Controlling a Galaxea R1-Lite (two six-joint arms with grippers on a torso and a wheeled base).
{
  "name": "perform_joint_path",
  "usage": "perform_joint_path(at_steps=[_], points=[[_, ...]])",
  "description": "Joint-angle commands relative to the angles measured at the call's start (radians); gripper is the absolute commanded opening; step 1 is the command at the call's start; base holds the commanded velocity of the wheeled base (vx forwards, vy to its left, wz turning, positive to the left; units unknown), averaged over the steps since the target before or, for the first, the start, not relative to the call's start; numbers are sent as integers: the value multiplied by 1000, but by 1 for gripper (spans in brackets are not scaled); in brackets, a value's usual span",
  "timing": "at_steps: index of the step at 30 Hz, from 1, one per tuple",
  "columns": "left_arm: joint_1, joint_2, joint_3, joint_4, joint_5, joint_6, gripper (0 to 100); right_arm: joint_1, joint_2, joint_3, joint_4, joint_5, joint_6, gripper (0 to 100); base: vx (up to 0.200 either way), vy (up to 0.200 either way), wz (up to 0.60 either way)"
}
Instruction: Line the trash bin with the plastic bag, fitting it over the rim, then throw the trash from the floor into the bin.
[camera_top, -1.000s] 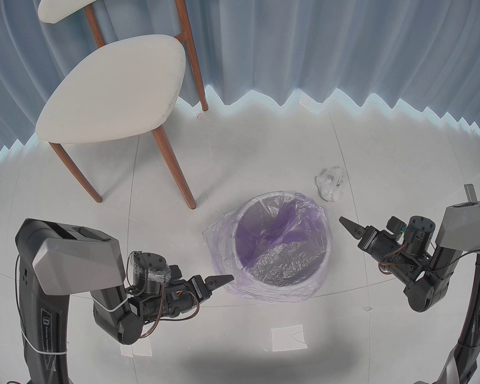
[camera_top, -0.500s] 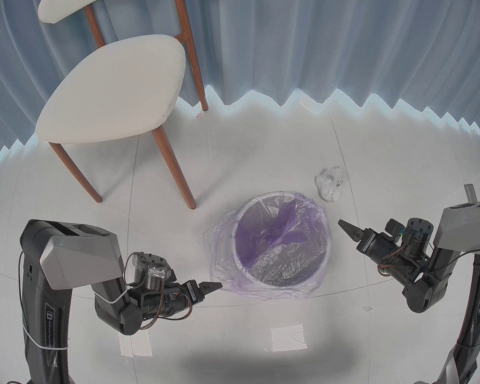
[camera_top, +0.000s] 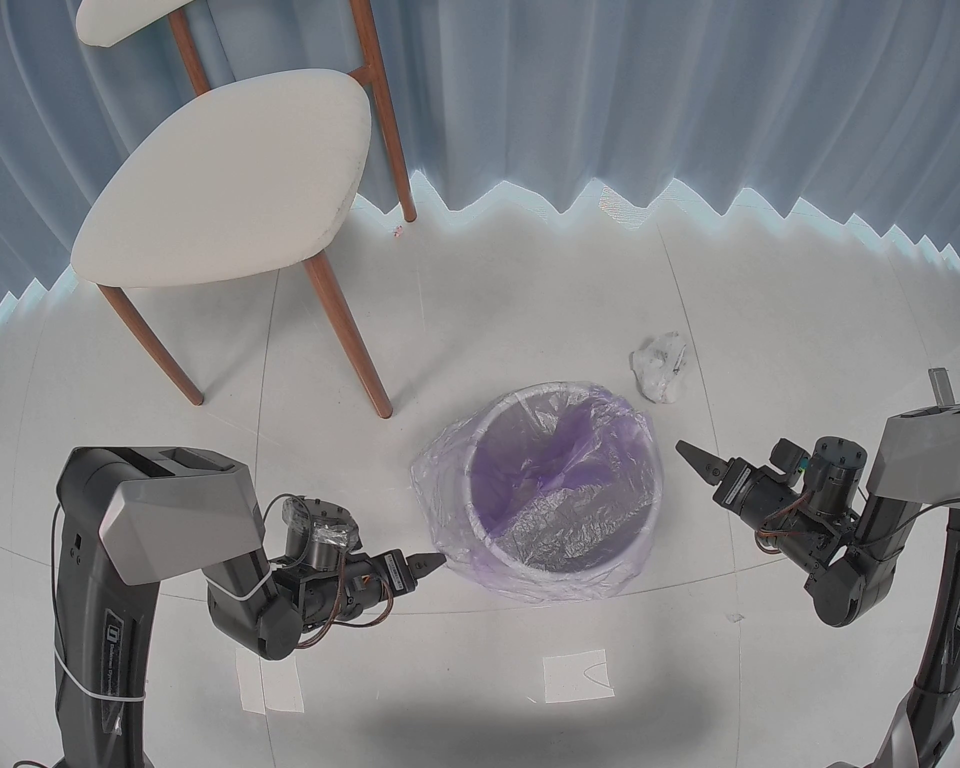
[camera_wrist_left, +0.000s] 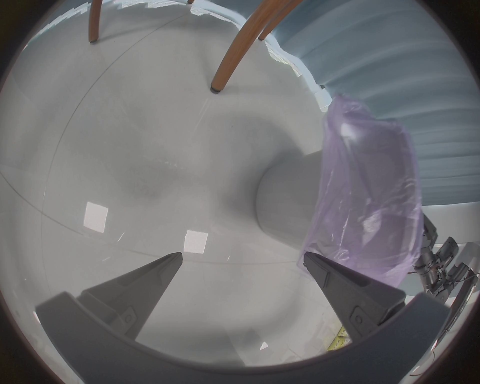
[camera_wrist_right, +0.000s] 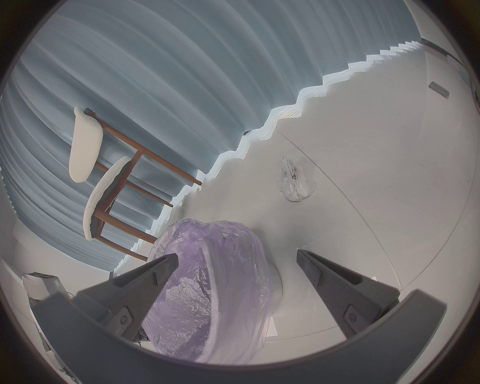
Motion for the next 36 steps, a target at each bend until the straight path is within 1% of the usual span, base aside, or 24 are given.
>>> perform_joint_path(at_steps=[1, 2, 3, 6, 8, 10, 11, 12, 13, 14, 16, 17, 19, 20, 22, 26, 28, 31, 36], points=[[31, -62, 184, -312, -14, -8, 100, 2, -2, 4, -18, 0, 0, 100, 0, 0, 0], [39, -68, 221, -430, -15, -11, 100, 2, -5, 4, -18, 0, 0, 100, 0, 0, 0], [45, -76, 238, -492, -17, -6, 100, 5, -10, 1, -18, 0, 8, 100, 0, 0, 0], [51, -191, 244, -461, -12, 21, 100, 17, -68, 13, -18, 5, 68, 100, 0, 0, 0], [59, -279, 261, -472, -24, 9, 100, 40, -108, 16, -16, 8, 132, 100, 0, 0, 0], [57, -349, 267, -470, -32, -8, 100, 50, -131, 21, -16, 9, 154, 100, 0, 0, 0], [57, -398, 267, -470, -32, -22, 100, 51, -137, 25, -16, 9, 154, 100, 0, 0, 0], [57, -406, 267, -470, -34, -25, 100, 51, -137, 27, -16, 9, 154, 100, 0, 0, 0], [57, -503, 269, -470, -37, -63, 100, 59, -142, 37, -16, 9, 152, 100, 0, 0, 0], [56, -553, 270, -470, -41, -95, 100, 70, -145, 39, -16, 9, 152, 100, 0, 0, 0], [53, -642, 272, -469, -52, -152, 100, 83, -145, 44, -16, 9, 152, 100, 0, 0, 0], [51, -656, 273, -469, -55, -160, 100, 85, -145, 45, -16, 9, 152, 100, 0, 0, 0], [51, -753, 295, -469, -90, -213, 100, 105, -148, 56, -16, 9, 150, 100, 0, 0, 0], [59, -785, 309, -469, -112, -224, 100, 108, -148, 60, -16, 9, 149, 100, 0, 0, 0], [79, -832, 328, -469, -161, -226, 100, 111, -148, 73, -16, 9, 134, 100, 0, 0, 0], [122, -889, 364, -469, -256, -227, 100, 148, -156, 103, -15, 9, 100, 100, 0, 0, 0], [125, -903, 371, -469, -281, -232, 100, 171, -156, 116, -15, 9, 98, 100, 0, 0, 0], [111, -926, 388, -469, -277, -250, 100, 188, -160, 123, -15, 8, 97, 100, 0, 0, 0], [76, -949, 404, -469, -277, -258, 100, 188, -197, 128, -10, 6, 94, 100, 0, 200, 0]])
